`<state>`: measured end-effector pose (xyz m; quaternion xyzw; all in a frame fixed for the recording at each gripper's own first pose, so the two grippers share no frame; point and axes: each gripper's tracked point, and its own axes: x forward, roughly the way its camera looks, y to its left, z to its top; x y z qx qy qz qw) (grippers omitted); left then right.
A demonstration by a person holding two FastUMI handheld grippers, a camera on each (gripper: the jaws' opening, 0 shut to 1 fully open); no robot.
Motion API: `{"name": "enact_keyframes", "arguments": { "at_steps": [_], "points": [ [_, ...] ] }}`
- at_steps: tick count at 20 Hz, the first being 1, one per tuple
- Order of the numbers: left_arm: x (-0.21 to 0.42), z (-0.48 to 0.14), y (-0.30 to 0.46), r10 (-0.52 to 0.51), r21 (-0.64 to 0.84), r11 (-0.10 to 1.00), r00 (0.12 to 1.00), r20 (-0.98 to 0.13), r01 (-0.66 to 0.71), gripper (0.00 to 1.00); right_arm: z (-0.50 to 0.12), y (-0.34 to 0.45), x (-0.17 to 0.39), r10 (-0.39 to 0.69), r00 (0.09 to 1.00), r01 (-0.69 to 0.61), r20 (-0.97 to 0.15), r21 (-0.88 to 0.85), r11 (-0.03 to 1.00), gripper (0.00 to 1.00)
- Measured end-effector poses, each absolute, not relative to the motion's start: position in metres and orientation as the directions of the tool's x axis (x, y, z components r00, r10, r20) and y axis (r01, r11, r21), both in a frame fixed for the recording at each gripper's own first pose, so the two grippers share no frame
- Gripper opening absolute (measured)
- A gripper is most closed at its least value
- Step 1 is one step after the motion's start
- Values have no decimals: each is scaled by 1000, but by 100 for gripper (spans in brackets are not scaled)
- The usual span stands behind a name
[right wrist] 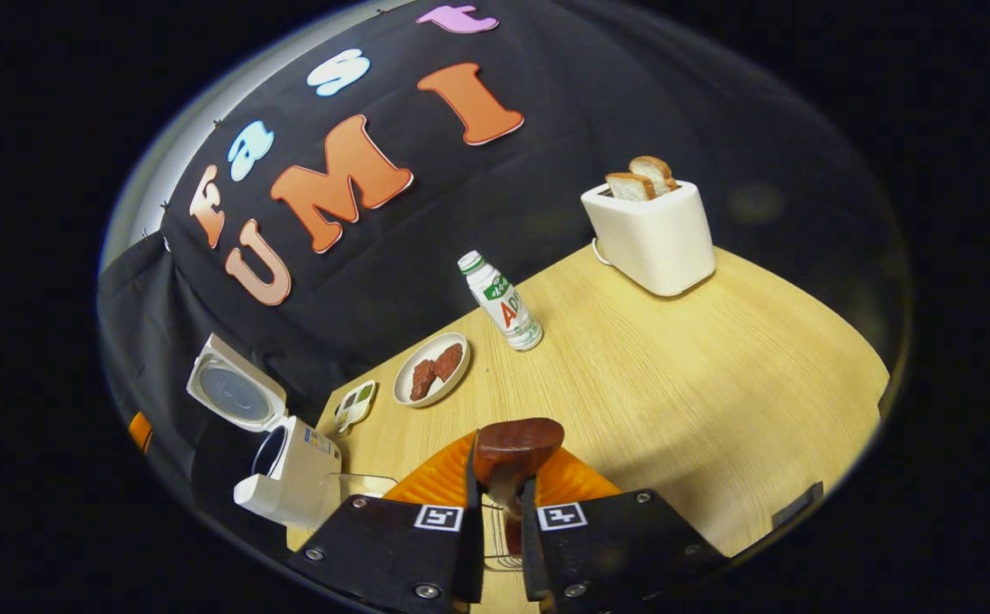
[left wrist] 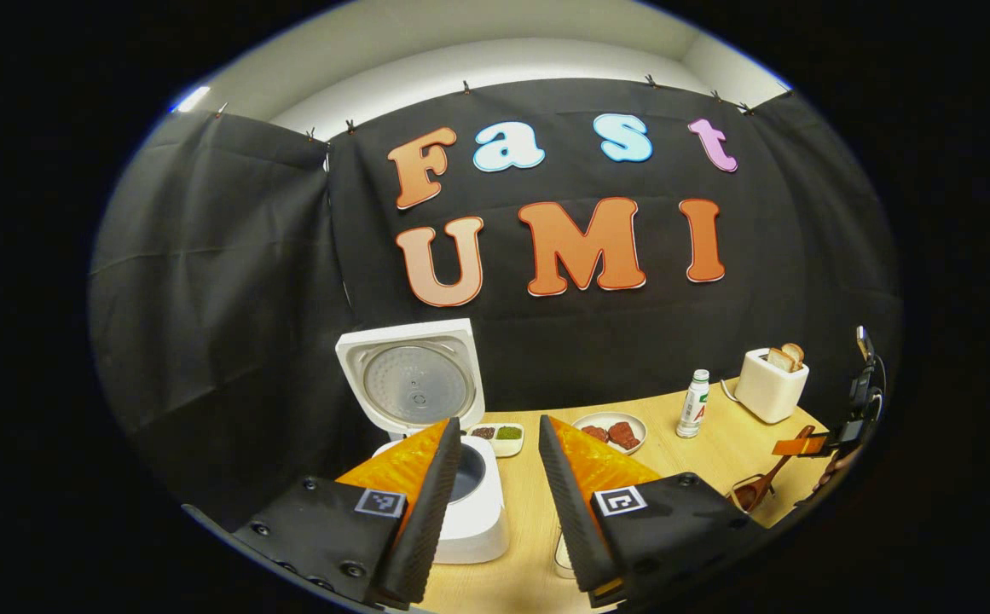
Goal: Close the left gripper, press the button to open the rice cooker; take a wooden spoon from the chopstick holder with the right hand, scoop a spoonful of rice and pour it into the rice cooker, then put the wooden spoon back into the chopstick holder.
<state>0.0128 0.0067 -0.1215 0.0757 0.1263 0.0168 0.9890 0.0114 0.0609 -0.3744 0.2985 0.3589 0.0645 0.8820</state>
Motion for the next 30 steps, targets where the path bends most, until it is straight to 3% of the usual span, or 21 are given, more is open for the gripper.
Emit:
{"name": "enact_keyframes", "arguments": {
  "at_steps": [2,3,4,7,8,9,13,15,17,18,26,30],
  "points": [
    [22,-127,22,25,129,992,967,-255,8,66,-353,60,11,258,769,123,-585,532,838,17],
    [25,-130,32,17,119,993,966,-259,14,61,-344,63,10,236,782,120,-577,511,851,18],
    [29,-130,40,6,116,993,966,-257,24,66,-331,65,9,215,795,114,-567,489,865,17],
    [38,-130,58,-29,115,992,971,-235,57,66,-289,78,7,176,830,92,-529,441,893,18],
    [42,-130,63,-45,113,991,972,-232,73,62,-275,88,5,180,839,79,-513,442,894,18],
    [45,-132,66,-55,111,990,972,-229,83,66,-261,99,5,188,849,63,-494,447,892,18],
    [51,-140,79,-84,62,993,968,-237,101,66,-232,160,3,279,854,-37,-438,485,874,17],
    [49,-140,89,-85,43,994,968,-236,98,62,-236,190,-3,323,839,-86,-437,480,873,17],
    [45,-142,101,-72,45,995,969,-235,85,66,-255,205,-7,322,819,-105,-475,427,898,17],
    [44,-141,108,-63,47,996,970,-234,76,62,-264,212,-10,320,809,-114,-493,403,908,17],
    [34,-144,158,31,68,998,970,-243,-15,66,-322,253,-33,299,751,-235,-588,184,954,17],
    [31,-148,166,53,90,995,966,-253,-31,66,-341,259,-46,281,738,-206,-614,191,960,18]
  ]
}}
